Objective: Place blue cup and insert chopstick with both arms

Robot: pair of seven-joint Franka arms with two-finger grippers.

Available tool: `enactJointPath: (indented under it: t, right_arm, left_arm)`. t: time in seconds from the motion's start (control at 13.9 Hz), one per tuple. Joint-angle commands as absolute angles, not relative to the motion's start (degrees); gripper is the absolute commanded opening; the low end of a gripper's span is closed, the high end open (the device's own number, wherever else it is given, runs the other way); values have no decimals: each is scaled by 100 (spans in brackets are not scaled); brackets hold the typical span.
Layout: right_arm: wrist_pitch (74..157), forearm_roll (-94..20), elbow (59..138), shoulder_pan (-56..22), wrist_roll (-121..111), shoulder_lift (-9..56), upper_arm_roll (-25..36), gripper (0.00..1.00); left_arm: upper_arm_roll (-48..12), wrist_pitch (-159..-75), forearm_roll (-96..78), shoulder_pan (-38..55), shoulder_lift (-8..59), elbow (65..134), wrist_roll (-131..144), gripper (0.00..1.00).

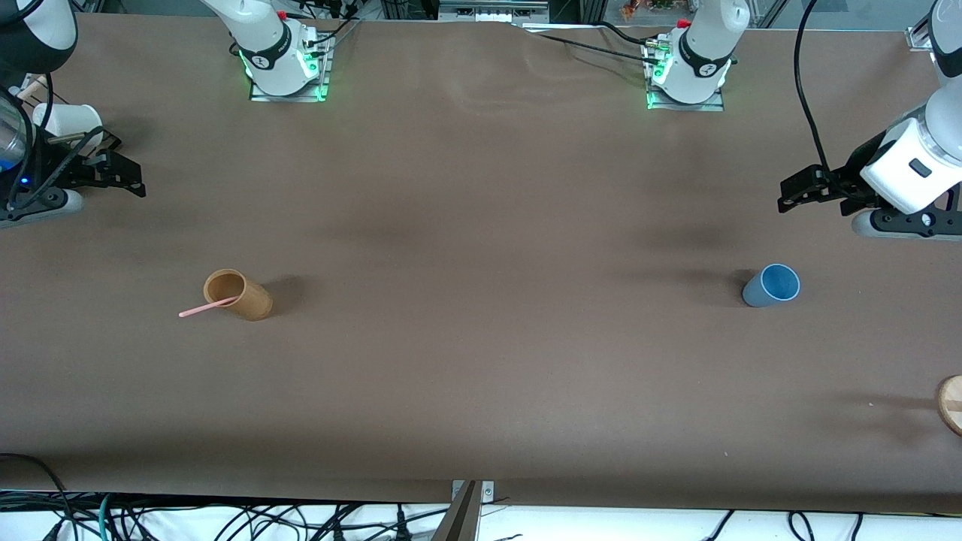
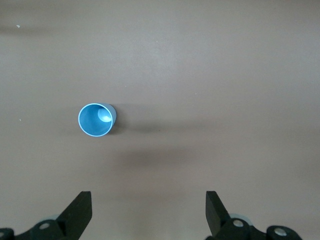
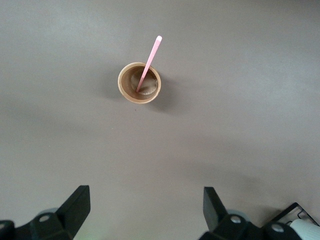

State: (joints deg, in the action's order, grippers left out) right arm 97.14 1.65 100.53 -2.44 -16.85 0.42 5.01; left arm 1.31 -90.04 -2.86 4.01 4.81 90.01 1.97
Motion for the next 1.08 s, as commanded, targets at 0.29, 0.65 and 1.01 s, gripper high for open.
enactJointPath:
  t: [0.29,0.65,1.01]
  right_arm:
    - [9668,123,9967,-220,-1793,44,483,100]
    - [9650,114,9976,-211,-1793,53,501,100]
    - [9668,123,9967,-220,-1793,53,501,100]
  left_arm:
    - [141,-8974,-237,396,606,8684,105,100]
    - [141,-8974,-229,404,606,8684,105,100]
    - [132,-8974,-237,422,624,8684,114,100]
